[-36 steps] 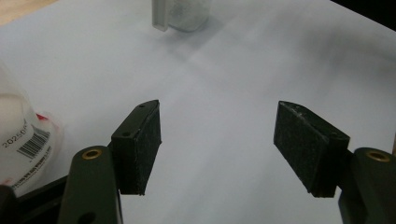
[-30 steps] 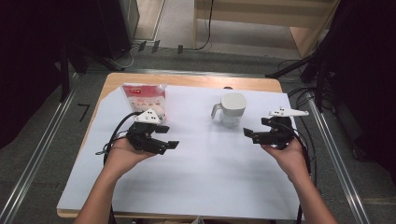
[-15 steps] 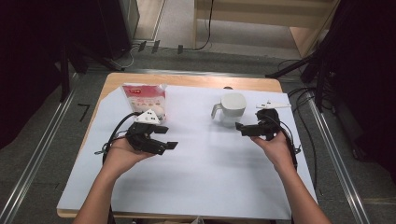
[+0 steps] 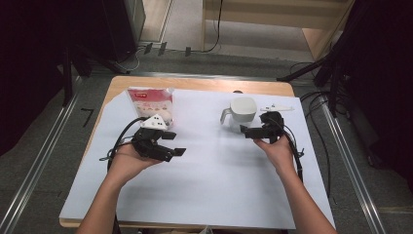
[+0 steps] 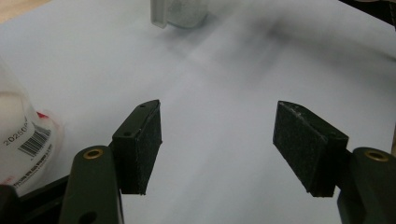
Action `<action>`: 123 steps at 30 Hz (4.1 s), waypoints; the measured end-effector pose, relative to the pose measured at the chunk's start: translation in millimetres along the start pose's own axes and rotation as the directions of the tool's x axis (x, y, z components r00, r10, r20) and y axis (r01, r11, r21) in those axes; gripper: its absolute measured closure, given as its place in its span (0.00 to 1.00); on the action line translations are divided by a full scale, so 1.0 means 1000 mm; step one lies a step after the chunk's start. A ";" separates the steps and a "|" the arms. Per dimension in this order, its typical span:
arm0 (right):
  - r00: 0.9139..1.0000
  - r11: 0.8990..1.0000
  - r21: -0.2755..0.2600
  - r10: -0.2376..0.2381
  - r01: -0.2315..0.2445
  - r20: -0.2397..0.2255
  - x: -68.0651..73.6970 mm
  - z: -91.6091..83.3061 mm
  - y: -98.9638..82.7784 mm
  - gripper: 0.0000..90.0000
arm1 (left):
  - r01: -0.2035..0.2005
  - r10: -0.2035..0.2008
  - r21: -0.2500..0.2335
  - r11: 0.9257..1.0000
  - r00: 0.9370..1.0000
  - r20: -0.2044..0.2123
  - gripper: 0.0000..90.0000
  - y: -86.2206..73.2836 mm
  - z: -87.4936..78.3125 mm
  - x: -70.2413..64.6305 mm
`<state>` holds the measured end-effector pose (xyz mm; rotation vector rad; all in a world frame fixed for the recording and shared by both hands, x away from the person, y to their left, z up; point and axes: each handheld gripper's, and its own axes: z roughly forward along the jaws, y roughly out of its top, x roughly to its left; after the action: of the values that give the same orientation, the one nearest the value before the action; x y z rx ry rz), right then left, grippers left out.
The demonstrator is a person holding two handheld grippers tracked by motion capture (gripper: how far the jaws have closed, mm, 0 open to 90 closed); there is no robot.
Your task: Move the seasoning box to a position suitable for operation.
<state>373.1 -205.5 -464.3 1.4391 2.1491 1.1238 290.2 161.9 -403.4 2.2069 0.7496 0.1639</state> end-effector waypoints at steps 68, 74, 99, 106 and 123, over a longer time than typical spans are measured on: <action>0.985 0.982 -0.153 -0.128 0.110 -0.115 0.030 -0.029 0.009 0.15 | 0.076 -0.076 -0.007 0.997 0.996 0.041 0.46 0.000 0.004 0.005; 0.956 0.966 -0.146 -0.237 0.213 -0.171 0.038 -0.040 -0.005 0.15 | 0.058 -0.058 -0.015 0.998 0.997 0.046 0.51 0.001 0.006 0.001; 0.927 0.971 -0.085 -0.238 0.222 -0.291 0.057 -0.011 -0.056 0.15 | 0.065 -0.065 0.013 0.998 0.996 0.063 0.50 0.000 0.013 0.006; 0.917 0.957 -0.105 -0.289 0.270 -0.274 0.059 -0.013 -0.062 0.14 | 0.071 -0.070 -0.002 0.997 0.993 0.090 0.50 0.002 0.015 0.003; 0.902 0.951 -0.064 -0.307 0.302 -0.303 0.051 -0.037 -0.061 0.07 | 0.053 -0.053 -0.003 0.999 0.994 0.095 0.49 0.005 0.018 0.000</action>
<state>288.2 -187.5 -478.3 0.9164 2.4614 1.3081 298.9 147.6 -412.6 2.1704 0.7530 0.0337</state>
